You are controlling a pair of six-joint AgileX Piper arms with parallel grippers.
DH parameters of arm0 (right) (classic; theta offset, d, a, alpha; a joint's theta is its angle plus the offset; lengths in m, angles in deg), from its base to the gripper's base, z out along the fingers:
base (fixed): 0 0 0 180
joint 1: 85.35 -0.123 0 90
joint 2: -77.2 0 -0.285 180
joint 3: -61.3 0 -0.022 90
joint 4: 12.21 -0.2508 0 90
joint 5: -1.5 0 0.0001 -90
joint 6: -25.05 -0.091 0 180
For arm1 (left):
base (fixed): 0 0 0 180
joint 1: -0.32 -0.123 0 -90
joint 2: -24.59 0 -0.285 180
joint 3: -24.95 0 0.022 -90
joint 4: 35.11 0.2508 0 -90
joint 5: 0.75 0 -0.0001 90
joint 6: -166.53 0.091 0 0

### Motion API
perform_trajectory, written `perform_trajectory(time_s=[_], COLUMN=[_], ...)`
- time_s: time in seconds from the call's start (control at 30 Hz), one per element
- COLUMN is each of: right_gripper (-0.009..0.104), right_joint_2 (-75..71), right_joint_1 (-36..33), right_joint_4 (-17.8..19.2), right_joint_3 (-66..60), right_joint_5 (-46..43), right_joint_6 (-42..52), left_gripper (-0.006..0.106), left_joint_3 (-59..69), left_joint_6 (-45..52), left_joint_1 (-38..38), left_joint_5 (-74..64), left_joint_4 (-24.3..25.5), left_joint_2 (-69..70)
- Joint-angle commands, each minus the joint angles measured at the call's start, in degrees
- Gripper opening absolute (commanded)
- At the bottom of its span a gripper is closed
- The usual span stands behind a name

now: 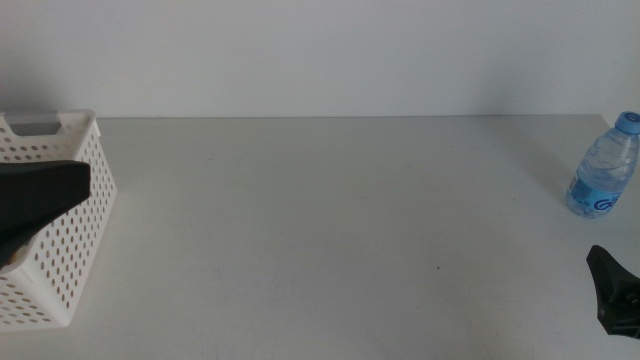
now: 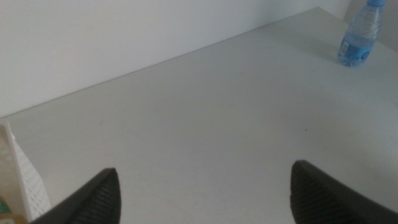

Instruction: Use arms to grab the bottles and put them into the dustbin to the left of the table.

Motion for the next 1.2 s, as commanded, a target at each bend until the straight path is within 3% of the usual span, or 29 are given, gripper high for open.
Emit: perform_trajectory(time_s=[0.0, 0.13, 0.27, 0.6, 0.9, 1.17], right_gripper=[0.094, 0.094, 0.094, 0.094, 0.094, 0.094], right_joint_2=[1.85, 6.22, 10.65, 21.43, 29.51, 32.85], right_joint_1=[0.26, 0.26, 0.26, 0.26, 0.31, 0.34], right_joint_4=[0.82, 0.82, -3.15, -5.90, -15.77, -19.10], right_joint_3=[0.39, 0.45, 2.22, 13.27, 20.77, 25.58], right_joint_5=[-7.90, -13.39, -18.02, -18.71, -18.65, -18.58], right_joint_6=[0.28, 0.67, 2.31, 5.06, 9.58, 10.32], left_gripper=[0.093, 0.093, 0.093, 0.093, 0.093, 0.093], left_joint_3=[-1.26, -1.26, -1.26, -1.26, -1.26, -1.26], left_joint_6=[-0.79, -0.79, -0.79, -0.79, -0.79, -0.79], left_joint_1=[0.40, 0.40, 0.40, 0.40, 0.40, 0.40], left_joint_5=[4.49, 4.49, 4.49, 4.49, 4.49, 4.49], left_joint_4=[-0.73, -0.73, -0.73, -0.73, -0.73, -0.73], left_joint_2=[-0.11, -0.11, -0.11, -0.11, -0.11, -0.11])
